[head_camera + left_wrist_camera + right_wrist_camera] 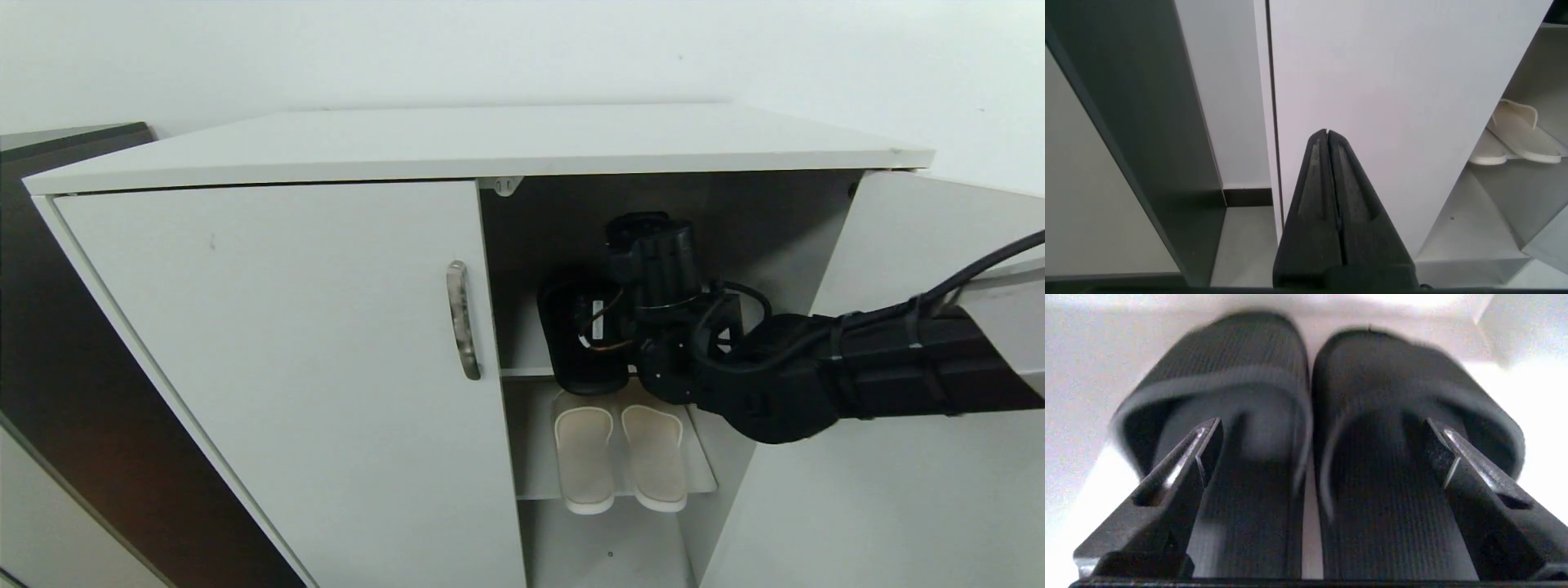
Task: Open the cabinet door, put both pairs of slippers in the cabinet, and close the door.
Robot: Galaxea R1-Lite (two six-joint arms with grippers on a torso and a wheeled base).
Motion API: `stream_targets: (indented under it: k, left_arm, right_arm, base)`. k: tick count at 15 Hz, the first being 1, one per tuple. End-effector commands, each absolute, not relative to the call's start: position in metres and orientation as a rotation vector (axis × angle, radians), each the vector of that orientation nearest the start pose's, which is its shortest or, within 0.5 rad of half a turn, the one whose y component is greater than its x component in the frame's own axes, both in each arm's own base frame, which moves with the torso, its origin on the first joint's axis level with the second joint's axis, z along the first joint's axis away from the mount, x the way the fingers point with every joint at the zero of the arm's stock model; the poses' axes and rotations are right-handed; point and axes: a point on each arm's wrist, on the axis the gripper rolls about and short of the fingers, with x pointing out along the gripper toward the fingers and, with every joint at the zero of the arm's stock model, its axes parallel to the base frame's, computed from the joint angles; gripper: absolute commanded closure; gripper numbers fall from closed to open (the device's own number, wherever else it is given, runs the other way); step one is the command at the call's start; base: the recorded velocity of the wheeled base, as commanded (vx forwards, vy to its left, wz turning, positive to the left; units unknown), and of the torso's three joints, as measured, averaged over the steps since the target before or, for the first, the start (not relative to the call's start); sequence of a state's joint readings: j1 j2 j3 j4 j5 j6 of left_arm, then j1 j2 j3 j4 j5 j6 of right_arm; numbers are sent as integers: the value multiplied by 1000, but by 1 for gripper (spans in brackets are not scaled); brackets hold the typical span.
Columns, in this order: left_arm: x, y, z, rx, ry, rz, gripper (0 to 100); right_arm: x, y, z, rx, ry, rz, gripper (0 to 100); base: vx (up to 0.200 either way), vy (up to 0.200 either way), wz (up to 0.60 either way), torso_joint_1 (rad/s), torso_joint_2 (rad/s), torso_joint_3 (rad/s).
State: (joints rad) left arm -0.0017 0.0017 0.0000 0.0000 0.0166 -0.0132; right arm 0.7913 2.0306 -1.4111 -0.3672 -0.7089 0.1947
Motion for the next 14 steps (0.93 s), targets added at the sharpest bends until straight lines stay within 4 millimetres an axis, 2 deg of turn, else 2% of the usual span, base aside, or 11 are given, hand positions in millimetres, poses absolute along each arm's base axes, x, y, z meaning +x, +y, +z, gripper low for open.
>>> stream_targets:
  k: [1, 2, 5, 9, 10, 14]
  left_arm:
    - [-23, 0, 76, -14, 1, 15, 100]
    - [-23, 0, 76, -14, 3, 15, 100]
    - [-23, 0, 76, -14, 1, 15, 100]
    - [-23, 0, 76, -14, 3, 15, 100]
    - [-23, 0, 76, -15, 3, 15, 100]
    - [-23, 0, 76, -14, 3, 15, 100]
  right_arm:
    - [250, 273, 220, 36, 175, 137, 0]
    - [232, 270, 217, 38, 171, 173, 0]
    - [203, 259, 202, 30, 166, 220, 0]
    - [196, 252, 192, 15, 185, 224, 0]
    - [196, 252, 191, 17, 184, 225, 100]
    - [193, 255, 188, 5, 185, 235, 100]
  base:
    - [0, 0, 0, 0, 0, 0]
    - [0, 0, 0, 0, 0, 0]
    - [0, 0, 0, 0, 0, 0]
    - [0, 0, 0, 0, 0, 0]
    - [0, 0, 0, 0, 0, 0]
    - [0, 0, 0, 0, 0, 0]
